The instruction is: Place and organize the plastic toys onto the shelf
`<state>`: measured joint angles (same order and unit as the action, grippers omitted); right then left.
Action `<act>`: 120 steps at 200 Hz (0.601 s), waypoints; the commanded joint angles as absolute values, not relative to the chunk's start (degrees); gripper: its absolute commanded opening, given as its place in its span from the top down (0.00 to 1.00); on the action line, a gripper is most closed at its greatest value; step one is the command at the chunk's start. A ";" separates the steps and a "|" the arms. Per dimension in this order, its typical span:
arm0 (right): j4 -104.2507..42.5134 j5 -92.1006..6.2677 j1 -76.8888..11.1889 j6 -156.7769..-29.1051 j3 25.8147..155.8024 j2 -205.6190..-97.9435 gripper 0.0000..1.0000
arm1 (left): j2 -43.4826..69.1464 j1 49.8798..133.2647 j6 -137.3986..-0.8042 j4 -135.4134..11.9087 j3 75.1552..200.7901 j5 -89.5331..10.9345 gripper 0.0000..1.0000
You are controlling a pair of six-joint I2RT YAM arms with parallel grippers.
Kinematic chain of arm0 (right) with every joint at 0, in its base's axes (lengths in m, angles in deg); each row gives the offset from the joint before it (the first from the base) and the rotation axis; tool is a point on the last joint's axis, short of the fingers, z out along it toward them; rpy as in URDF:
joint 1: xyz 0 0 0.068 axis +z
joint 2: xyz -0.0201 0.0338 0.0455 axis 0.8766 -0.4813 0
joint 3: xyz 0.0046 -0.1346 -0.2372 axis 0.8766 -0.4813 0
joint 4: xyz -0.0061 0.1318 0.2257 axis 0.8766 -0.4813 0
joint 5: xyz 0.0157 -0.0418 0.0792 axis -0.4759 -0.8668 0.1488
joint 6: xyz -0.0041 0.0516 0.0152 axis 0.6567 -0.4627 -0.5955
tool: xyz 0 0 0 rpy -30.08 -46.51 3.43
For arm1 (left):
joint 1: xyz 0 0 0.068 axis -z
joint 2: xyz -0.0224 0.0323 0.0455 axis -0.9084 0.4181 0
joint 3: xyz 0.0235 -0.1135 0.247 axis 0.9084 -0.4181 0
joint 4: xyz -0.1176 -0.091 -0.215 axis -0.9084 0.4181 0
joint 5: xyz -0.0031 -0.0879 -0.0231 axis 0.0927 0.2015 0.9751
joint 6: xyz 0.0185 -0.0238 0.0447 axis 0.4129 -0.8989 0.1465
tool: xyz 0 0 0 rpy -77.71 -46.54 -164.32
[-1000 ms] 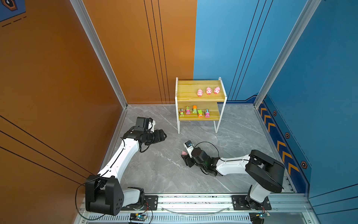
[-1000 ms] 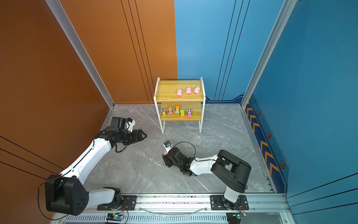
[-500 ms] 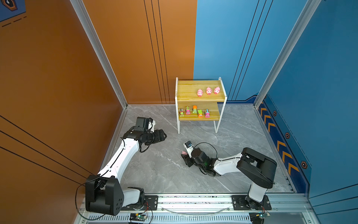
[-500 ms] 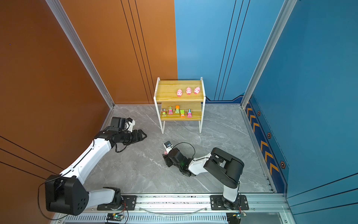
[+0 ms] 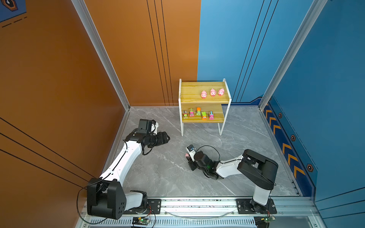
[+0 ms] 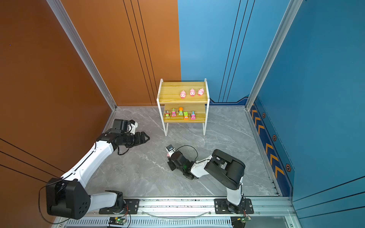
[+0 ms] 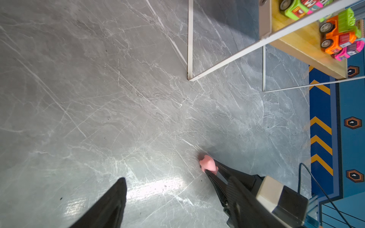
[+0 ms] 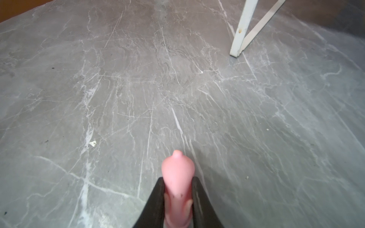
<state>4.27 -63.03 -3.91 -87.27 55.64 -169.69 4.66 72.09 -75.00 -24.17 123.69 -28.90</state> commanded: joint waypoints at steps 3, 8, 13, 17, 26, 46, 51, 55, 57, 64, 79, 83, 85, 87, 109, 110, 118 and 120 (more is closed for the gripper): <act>-0.96 -63.00 -3.42 -85.85 57.66 -165.86 0.81 | 4.07 71.95 -75.39 -24.84 122.84 -28.06 0.19; -2.96 -63.50 -3.12 -85.53 58.36 -164.35 0.82 | 3.93 71.96 -75.43 -24.82 122.84 -28.02 0.19; -5.24 -63.95 -2.77 -85.16 58.97 -162.82 0.83 | 3.91 71.96 -75.43 -24.84 122.88 -28.02 0.19; -6.82 -64.25 -2.58 -84.87 59.51 -161.55 0.83 | 3.89 71.95 -75.41 -24.84 122.86 -28.06 0.19; -9.92 -64.76 -2.21 -84.42 60.56 -158.15 0.83 | 3.79 71.98 -75.38 -24.84 122.90 -28.07 0.19; -18.28 -65.84 -2.08 -84.15 64.24 -151.05 0.83 | 3.48 72.06 -75.43 -24.84 122.83 -28.05 0.19; -20.47 -66.73 -2.10 -84.05 65.50 -149.31 0.83 | 3.30 72.13 -75.43 -24.83 122.85 -28.04 0.19; -22.25 -67.49 -2.01 -84.04 66.62 -147.99 0.83 | 3.22 72.13 -75.42 -24.83 122.75 -28.13 0.19; -23.13 -67.83 -2.06 -83.99 67.23 -147.47 0.83 | 3.23 72.20 -75.37 -24.84 122.75 -28.11 0.19; -26.39 -68.79 -2.31 -83.71 69.45 -145.37 0.83 | 3.04 72.30 -75.34 -24.85 122.72 -28.22 0.19; -33.48 -70.26 -3.66 -83.20 76.03 -142.50 0.83 | 2.76 72.63 -75.17 -24.89 122.82 -28.42 0.19; -35.36 -70.64 -4.28 -83.21 78.15 -142.23 0.83 | 2.67 72.73 -75.13 -24.93 122.80 -28.42 0.19; -36.17 -70.77 -4.61 -83.17 79.18 -142.12 0.83 | 2.63 72.86 -75.09 -24.88 122.89 -28.40 0.19; -37.18 -70.82 -4.93 -83.11 80.30 -142.05 0.83 | 2.55 72.89 -75.09 -24.91 122.92 -28.38 0.19; -46.71 -71.60 -9.05 -83.47 93.94 -144.66 0.83 | 2.02 74.15 -74.48 -24.88 123.00 -28.90 0.19; -47.17 -71.56 -9.26 -83.49 94.53 -144.84 0.83 | 1.99 74.20 -74.43 -24.90 122.96 -28.94 0.19; -50.39 -71.87 -10.72 -83.51 99.96 -147.06 0.83 | 1.71 74.95 -74.06 -24.92 122.99 -29.35 0.19; -51.13 -72.04 -11.01 -83.59 101.29 -147.72 0.83 | 1.60 75.26 -73.93 -24.92 123.01 -29.43 0.19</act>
